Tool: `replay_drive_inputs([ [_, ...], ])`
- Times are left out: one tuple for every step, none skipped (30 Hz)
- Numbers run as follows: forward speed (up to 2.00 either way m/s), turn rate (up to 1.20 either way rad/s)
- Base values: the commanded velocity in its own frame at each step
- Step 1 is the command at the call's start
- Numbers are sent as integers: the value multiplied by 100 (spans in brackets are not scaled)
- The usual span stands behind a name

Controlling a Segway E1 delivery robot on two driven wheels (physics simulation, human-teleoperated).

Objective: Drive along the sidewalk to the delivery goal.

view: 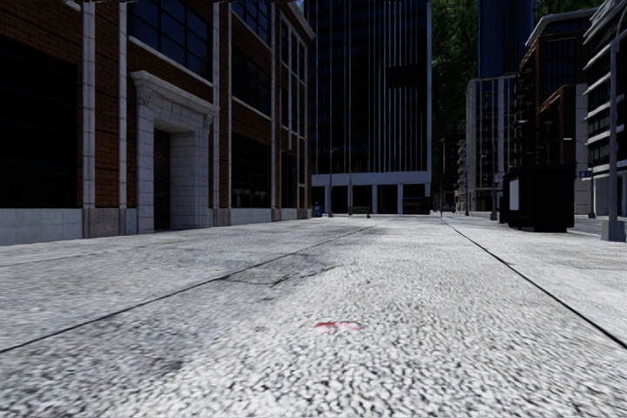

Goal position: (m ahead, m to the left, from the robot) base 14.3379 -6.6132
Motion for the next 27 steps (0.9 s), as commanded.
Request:
replay_drive_inputs([
  [131,-46],
  [131,-46],
  [131,-46],
  [131,-46],
  [131,-46],
  [131,-46],
  [131,-46],
  [131,-46],
  [131,-46],
  [131,-46],
  [131,-46],
  [131,-46],
  [131,-46],
  [131,-46],
  [131,-46],
  [131,-46],
  [131,-46],
  [131,-46],
  [131,-46],
  [131,-46],
  [131,-38],
  [135,0],
  [152,0],
  [152,0],
  [200,0],
  [200,0],
  [200,0],
])
